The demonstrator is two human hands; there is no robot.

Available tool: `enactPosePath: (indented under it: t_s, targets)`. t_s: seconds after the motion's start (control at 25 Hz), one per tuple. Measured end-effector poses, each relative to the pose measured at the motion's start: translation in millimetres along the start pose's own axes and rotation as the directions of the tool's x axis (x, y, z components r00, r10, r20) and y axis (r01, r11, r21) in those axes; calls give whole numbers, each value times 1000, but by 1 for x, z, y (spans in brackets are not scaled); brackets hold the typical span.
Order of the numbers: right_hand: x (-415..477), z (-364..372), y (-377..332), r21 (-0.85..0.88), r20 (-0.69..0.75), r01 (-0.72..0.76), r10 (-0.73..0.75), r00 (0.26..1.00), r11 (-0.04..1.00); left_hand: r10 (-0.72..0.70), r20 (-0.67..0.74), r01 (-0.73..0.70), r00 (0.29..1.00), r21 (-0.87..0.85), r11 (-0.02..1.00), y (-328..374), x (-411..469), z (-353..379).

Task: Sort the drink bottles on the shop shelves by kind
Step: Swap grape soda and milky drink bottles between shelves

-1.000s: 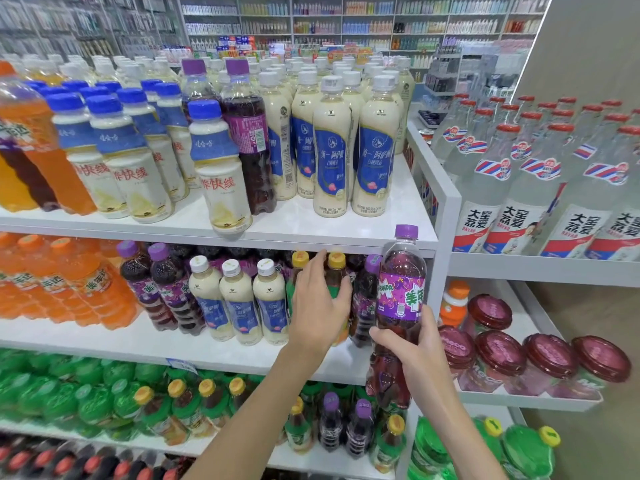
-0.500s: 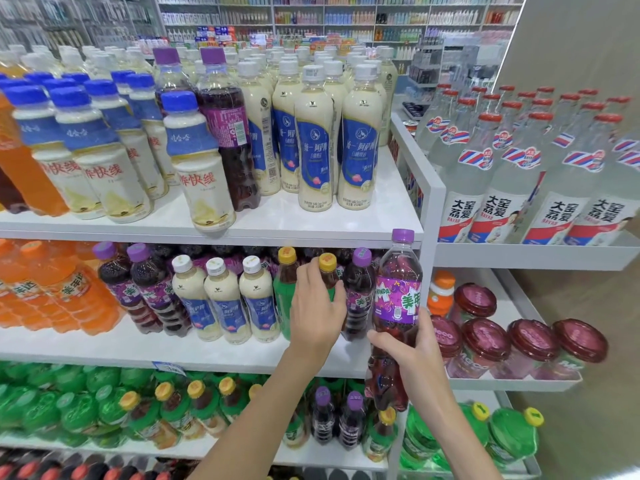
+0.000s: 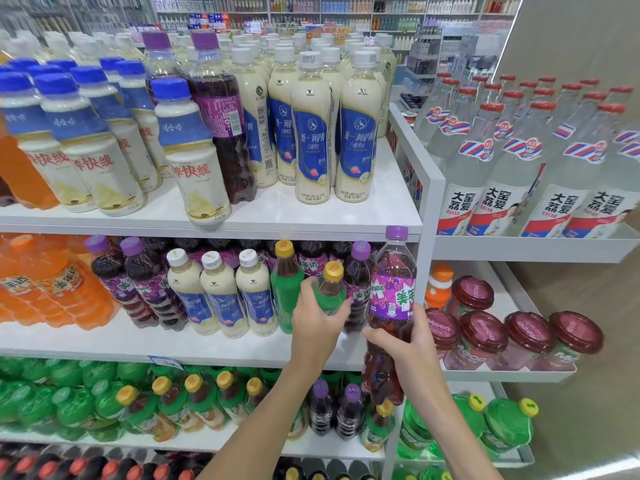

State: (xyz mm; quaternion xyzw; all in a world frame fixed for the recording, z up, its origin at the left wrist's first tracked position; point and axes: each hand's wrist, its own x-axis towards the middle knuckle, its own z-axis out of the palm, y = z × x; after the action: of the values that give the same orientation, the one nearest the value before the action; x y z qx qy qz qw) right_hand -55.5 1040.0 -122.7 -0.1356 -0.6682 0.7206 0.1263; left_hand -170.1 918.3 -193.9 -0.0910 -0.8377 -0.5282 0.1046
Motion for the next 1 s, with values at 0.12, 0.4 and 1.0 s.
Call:
enactPosePath:
  t_s: [0.12, 0.4, 1.0]
  targets:
    - [-1, -2, -1, -3, 11, 15, -15, 1000, 1000, -93, 57, 95, 994, -28, 995, -7, 3, 1]
    - [2, -4, -5, -8, 19, 42, -41, 999, 999, -142, 209, 182, 967, -184, 966, 10, 1, -19]
    - [10, 32, 34, -92, 107, 10, 0, 994, 996, -182, 214, 272, 960, -543, 794, 46, -33, -90]
